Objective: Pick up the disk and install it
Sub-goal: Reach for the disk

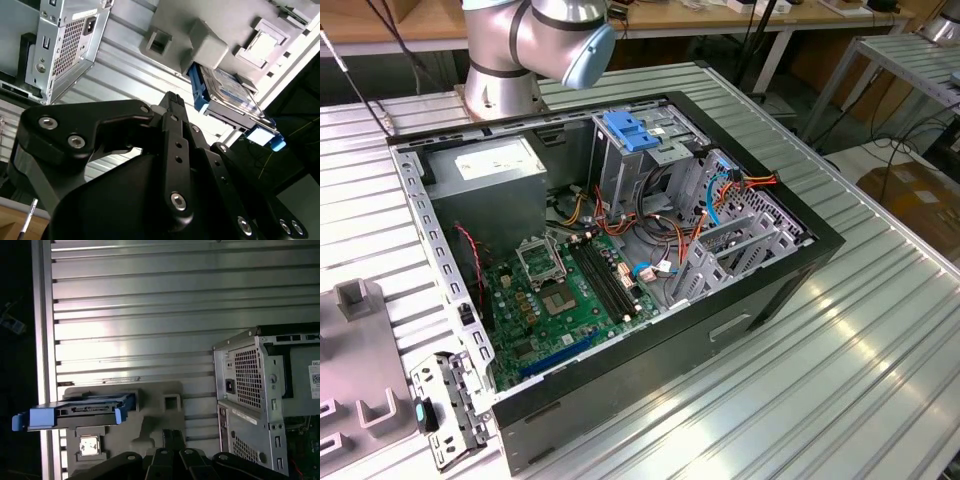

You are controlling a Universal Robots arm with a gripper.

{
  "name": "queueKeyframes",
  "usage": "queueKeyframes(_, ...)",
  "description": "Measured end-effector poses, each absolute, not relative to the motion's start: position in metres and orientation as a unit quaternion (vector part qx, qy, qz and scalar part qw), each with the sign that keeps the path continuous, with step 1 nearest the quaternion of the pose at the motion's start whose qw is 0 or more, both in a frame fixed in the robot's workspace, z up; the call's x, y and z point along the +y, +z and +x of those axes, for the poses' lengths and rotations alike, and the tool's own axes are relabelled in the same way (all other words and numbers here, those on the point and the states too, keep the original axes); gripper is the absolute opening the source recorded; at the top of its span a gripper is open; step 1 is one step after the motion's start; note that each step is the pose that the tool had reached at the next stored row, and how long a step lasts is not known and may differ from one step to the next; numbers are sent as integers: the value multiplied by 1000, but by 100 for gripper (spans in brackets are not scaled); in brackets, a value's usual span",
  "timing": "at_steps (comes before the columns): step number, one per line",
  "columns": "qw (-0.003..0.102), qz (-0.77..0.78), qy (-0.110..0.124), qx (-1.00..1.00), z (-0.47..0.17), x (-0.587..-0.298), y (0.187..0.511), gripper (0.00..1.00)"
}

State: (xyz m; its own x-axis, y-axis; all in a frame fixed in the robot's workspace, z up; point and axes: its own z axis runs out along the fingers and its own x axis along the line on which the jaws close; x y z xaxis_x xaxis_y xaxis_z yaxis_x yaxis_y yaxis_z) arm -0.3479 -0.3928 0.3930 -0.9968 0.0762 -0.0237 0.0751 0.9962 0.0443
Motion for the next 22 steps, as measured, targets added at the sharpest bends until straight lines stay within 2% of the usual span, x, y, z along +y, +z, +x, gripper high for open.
queueKeyframes(22,12,38,22,999,-441,-390,391,11)
